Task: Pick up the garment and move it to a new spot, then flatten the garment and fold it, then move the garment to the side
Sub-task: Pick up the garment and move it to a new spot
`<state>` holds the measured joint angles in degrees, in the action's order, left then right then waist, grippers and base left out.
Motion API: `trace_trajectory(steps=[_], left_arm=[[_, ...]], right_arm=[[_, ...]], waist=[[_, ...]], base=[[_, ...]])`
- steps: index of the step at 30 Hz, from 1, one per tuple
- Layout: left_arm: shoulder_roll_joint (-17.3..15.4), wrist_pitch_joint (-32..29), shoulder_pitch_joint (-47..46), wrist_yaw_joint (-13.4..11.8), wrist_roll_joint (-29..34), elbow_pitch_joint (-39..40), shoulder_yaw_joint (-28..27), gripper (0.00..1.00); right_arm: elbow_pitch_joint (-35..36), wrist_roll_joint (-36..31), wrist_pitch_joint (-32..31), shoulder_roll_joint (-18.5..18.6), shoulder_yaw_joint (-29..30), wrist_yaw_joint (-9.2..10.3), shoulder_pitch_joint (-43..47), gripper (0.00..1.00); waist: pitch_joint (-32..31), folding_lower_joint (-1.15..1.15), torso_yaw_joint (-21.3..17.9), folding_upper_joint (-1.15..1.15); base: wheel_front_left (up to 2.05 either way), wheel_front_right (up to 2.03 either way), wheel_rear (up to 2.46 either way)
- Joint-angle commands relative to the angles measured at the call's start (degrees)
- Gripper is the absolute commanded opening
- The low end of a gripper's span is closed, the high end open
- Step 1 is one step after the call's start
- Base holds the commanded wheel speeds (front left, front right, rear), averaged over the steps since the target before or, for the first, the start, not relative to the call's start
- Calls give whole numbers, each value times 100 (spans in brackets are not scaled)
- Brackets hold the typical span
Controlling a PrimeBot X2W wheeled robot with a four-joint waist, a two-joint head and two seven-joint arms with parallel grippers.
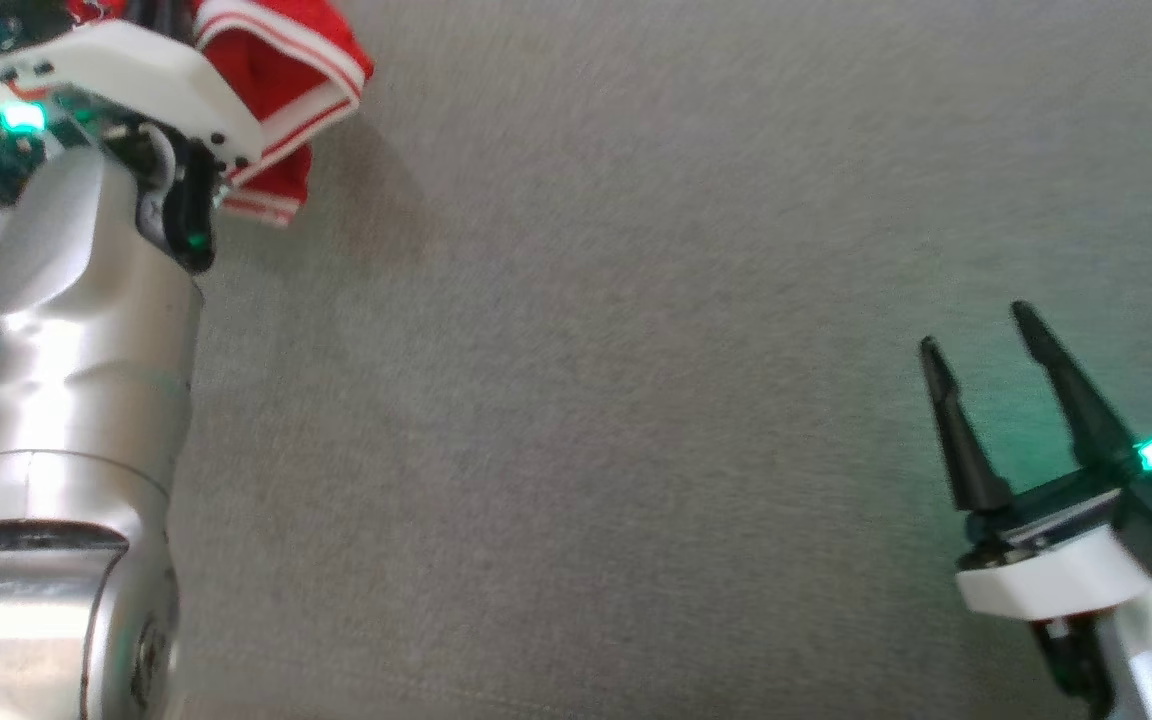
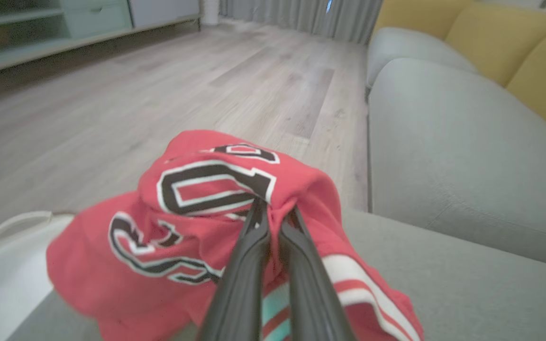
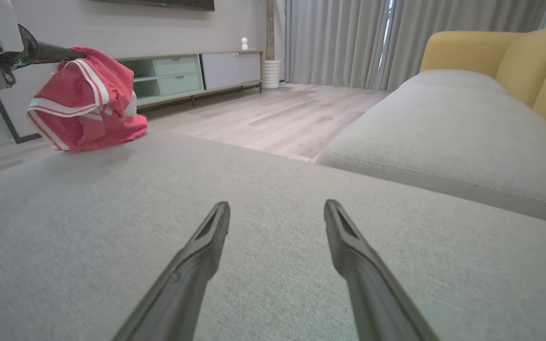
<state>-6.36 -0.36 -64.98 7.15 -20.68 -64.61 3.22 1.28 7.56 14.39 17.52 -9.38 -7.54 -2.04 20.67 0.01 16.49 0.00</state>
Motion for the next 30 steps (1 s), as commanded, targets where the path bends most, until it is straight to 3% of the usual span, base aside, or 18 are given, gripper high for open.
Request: trace_trajectory(steps=[1,9,16,24,30], left_arm=[[-324,35,-271,30,15,309,60,0],[-416,-492,-149,33,-451,1562,1057,0],[-397,-1003,435,33,-984,2713,1496,0],[-195,-1335,1363,17,-1065,3271,1915,0],[60,-885,2322,-15,-872,3011,2439,0]], right_arm=[[125,39,59,-28,-128,5,15,100],[26,20,60,-588,-150,5,329,100],[90,-40,60,-801,-128,5,492,100],[140,-42,61,-890,-94,5,553,100],[153,6,61,-1030,-216,5,314,100]], waist=[[-702,-1,-516,0],[-1670,-1,-1429,0],[-2012,-1,-2317,0],[-1824,-1,-3016,0],[-1167,-1,-3207,0]], base=[[0,0,0],[0,0,0],[0,0,0],[0,0,0],[0,0,0]])
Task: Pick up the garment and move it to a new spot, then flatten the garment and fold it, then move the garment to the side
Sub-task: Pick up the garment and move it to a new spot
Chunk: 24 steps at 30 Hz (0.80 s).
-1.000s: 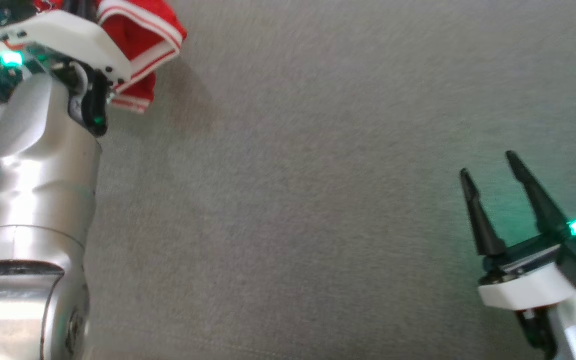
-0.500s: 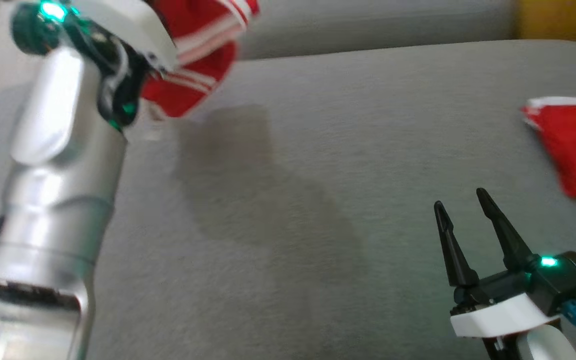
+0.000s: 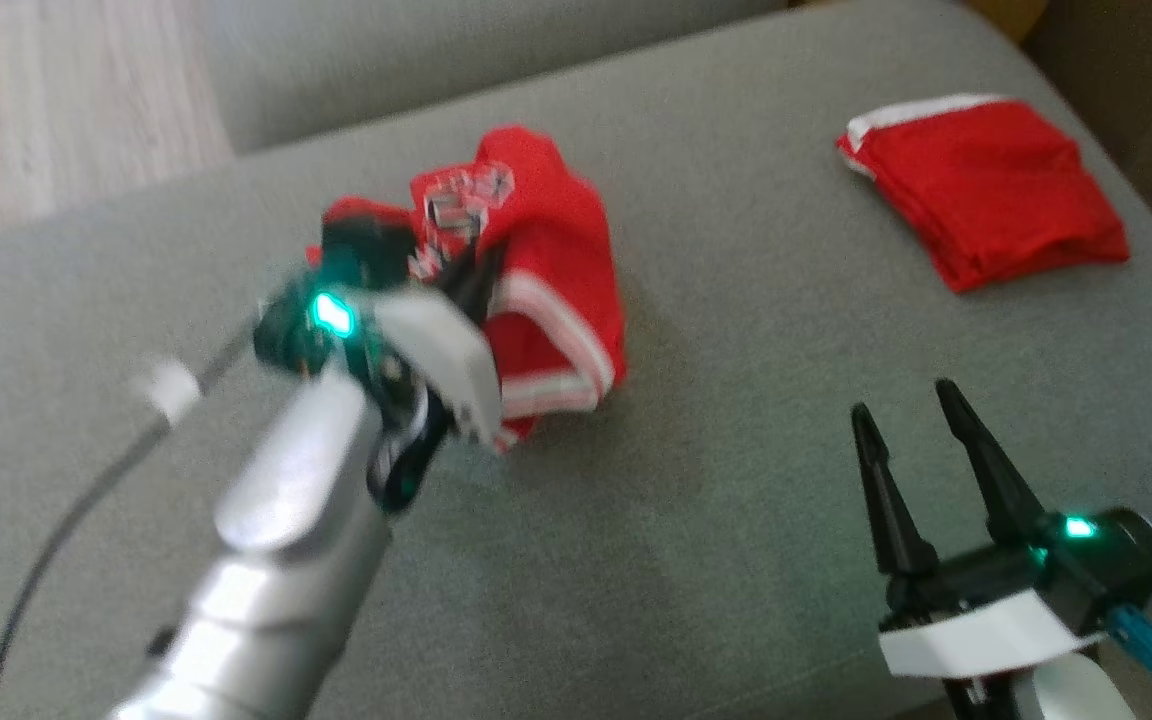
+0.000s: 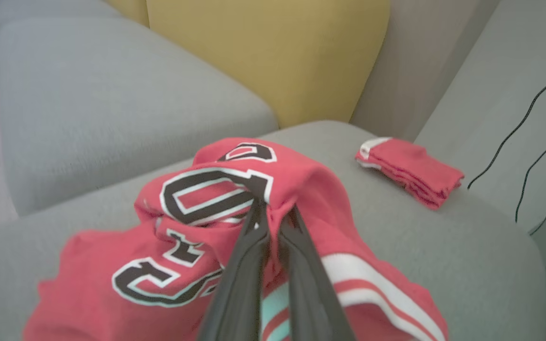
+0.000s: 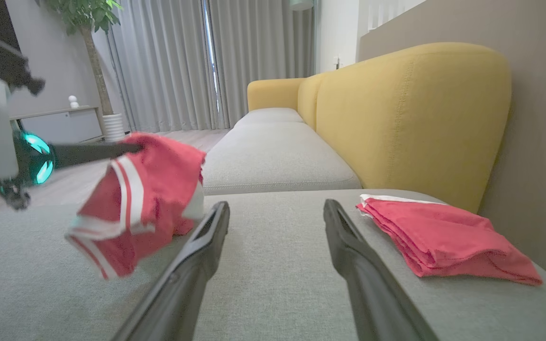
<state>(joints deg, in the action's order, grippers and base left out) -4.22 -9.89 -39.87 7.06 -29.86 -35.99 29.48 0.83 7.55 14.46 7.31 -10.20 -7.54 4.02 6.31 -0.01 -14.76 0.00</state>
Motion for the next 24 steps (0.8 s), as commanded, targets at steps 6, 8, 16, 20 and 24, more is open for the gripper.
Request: trace_trajectory(steps=[6,8,16,20,24], left_arm=[[-12,1154,244,-212,291,-592,18,27],[34,1534,259,-299,335,-804,50,100],[128,2475,647,-657,254,-754,32,100],[132,2486,1318,-981,379,178,-326,100],[131,2487,2137,-1175,800,1168,-678,100]], right_arm=[[119,29,53,-72,-166,5,-587,100],[63,34,53,-78,-150,5,-643,100],[-219,64,53,-56,-15,5,-527,100],[-371,59,53,-62,104,5,-332,100],[-502,70,53,-116,322,5,-108,100]], waist=[[662,1,-49,0],[675,1,30,0],[95,1,634,0],[-364,1,1017,0],[-702,1,1405,0]], base=[[0,0,0],[0,0,0],[0,0,0],[0,0,0],[0,0,0]])
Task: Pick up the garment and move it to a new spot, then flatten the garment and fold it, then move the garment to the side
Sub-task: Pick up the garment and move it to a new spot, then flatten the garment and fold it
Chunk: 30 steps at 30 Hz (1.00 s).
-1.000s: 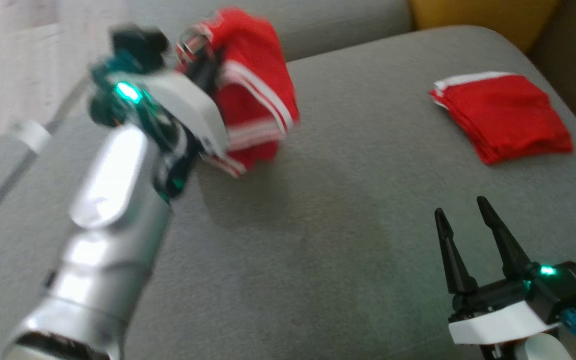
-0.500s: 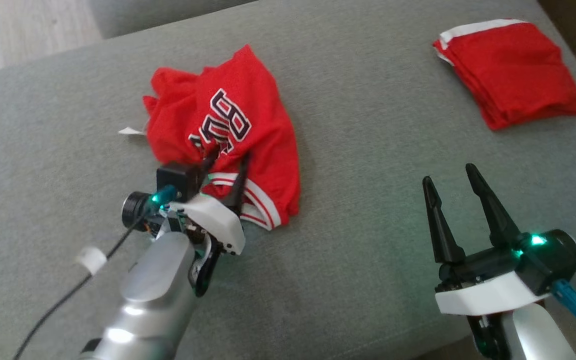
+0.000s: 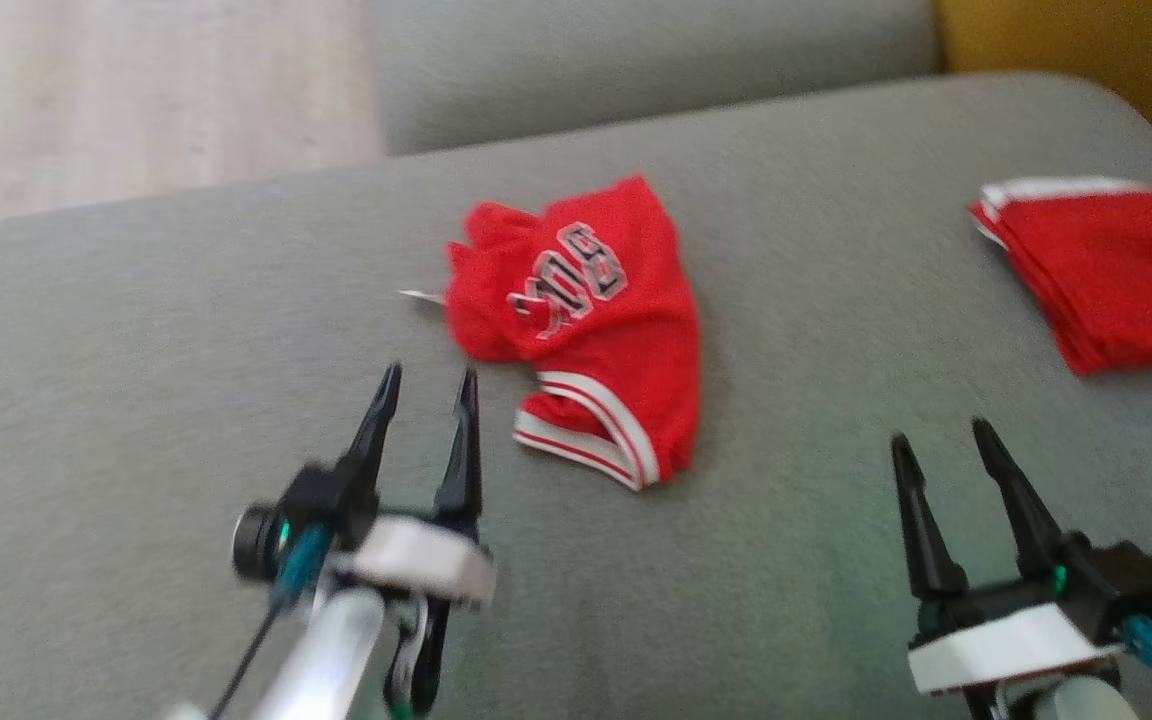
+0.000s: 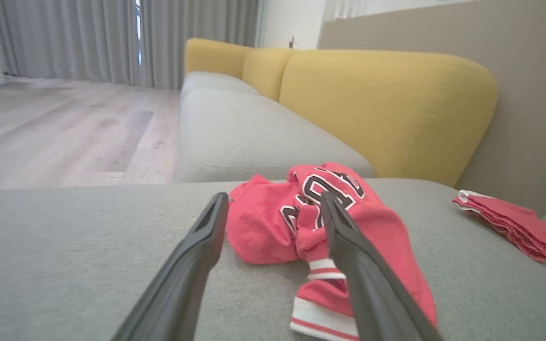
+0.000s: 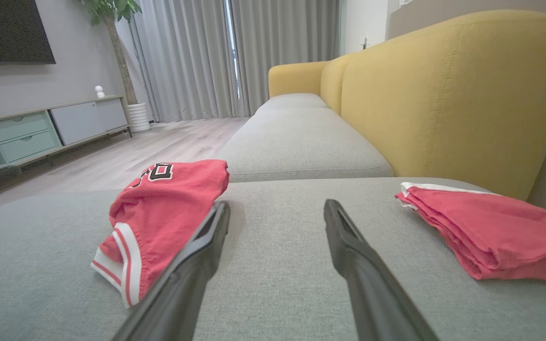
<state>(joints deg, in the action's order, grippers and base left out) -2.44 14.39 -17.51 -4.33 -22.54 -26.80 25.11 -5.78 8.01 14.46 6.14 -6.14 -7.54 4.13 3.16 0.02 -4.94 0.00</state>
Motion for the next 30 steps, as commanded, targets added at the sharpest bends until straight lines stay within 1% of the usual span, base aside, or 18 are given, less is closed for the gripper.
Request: trace_trajectory(steps=[1,8,10,11,14,15,20,27,30], left_arm=[[-48,60,114,-48,154,479,-348,100],[-52,60,1561,-152,756,1940,-1189,100],[-50,60,1960,-138,922,2304,-1320,100],[-50,60,1960,-138,922,2304,-1320,100],[-47,61,2514,-128,1232,2665,-1396,100],[-47,61,2670,-129,1335,2710,-1397,100],[-45,61,3104,-193,1464,2792,-1448,100],[-44,61,3160,-200,1505,2702,-1536,100],[-44,61,3154,-149,1535,2649,-1531,100]], right_arm=[[145,31,53,-13,-35,5,-73,100],[145,103,53,-108,255,5,344,100],[170,124,53,-139,304,5,506,100],[170,124,53,-139,304,5,506,100],[202,135,53,-180,329,5,721,100],[203,139,53,-191,334,5,778,100],[224,176,53,-243,392,5,932,100],[211,213,53,-286,415,5,983,100],[181,214,53,-295,391,5,997,100]], waist=[[-451,-2,501,0],[-834,-2,840,0],[-929,-2,898,0],[-929,-2,898,0],[-1040,-2,951,0],[-1064,-2,965,0],[-1160,-2,1011,0],[-1254,-2,1023,0],[-1300,-2,1031,0]], base=[[0,0,0],[0,0,0],[0,0,0],[0,0,0],[0,0,0],[0,0,0],[0,0,0],[0,0,0],[0,0,0]])
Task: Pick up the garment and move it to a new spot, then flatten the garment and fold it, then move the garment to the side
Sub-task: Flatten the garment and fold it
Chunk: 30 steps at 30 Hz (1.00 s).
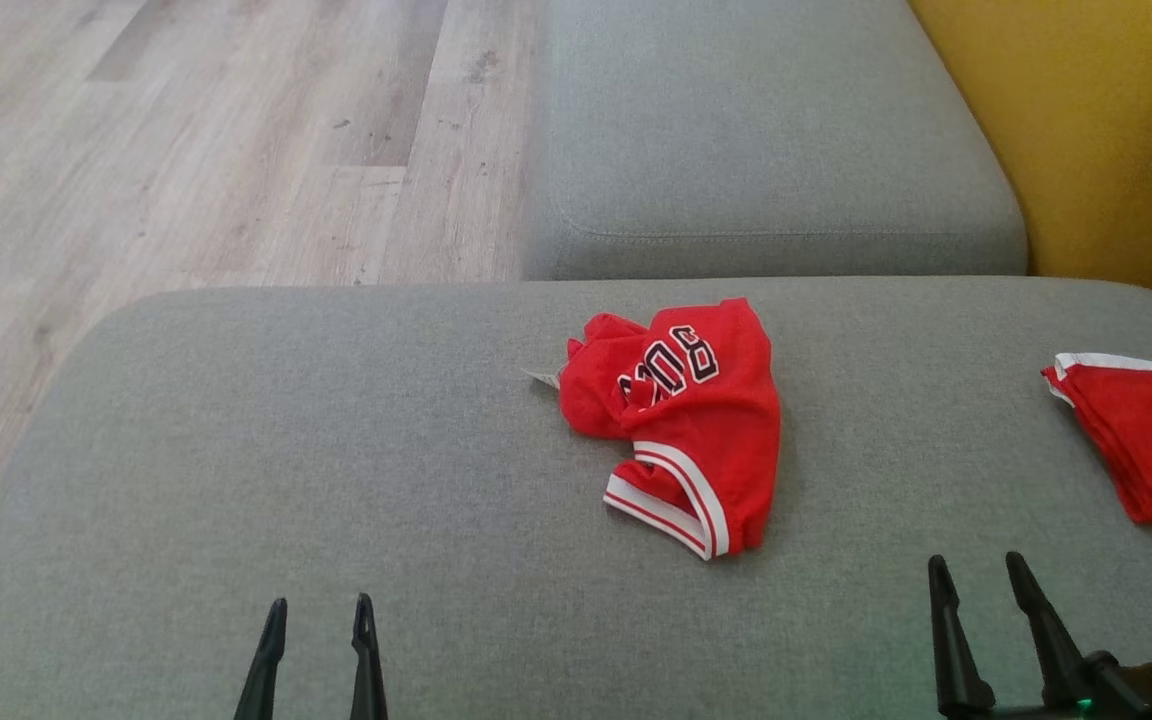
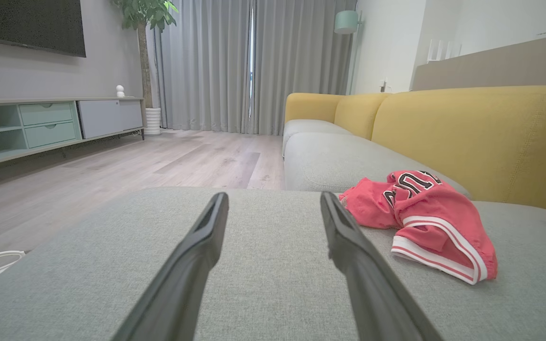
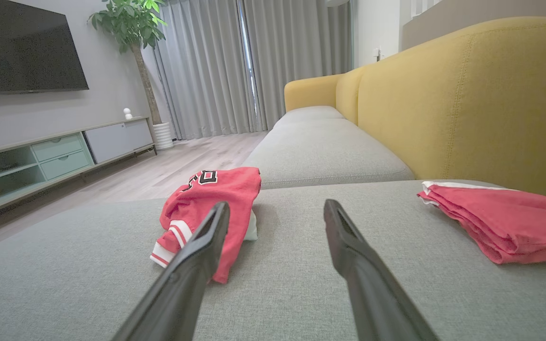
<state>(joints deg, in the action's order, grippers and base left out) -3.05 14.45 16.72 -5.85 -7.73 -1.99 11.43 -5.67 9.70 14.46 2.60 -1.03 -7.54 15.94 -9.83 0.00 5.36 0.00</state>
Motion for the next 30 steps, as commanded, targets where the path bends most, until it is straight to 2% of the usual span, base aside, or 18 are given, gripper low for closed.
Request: trace_trajectory(steps=[1,20,30], left_arm=[[16,54,-270,18,61,150,-162,100],[17,54,-222,73,109,121,-140,100],[17,54,-302,114,23,41,-83,100]], right_arm=[[161,37,53,57,-135,5,-179,100],[144,-35,53,62,-235,5,-114,100],[227,9,53,232,-345,5,-189,100]], waist=[[-14,0,6,0],[-100,0,1,0],[112,0,-233,0]], base=[[0,0,0],[0,0,0],[0,0,0]])
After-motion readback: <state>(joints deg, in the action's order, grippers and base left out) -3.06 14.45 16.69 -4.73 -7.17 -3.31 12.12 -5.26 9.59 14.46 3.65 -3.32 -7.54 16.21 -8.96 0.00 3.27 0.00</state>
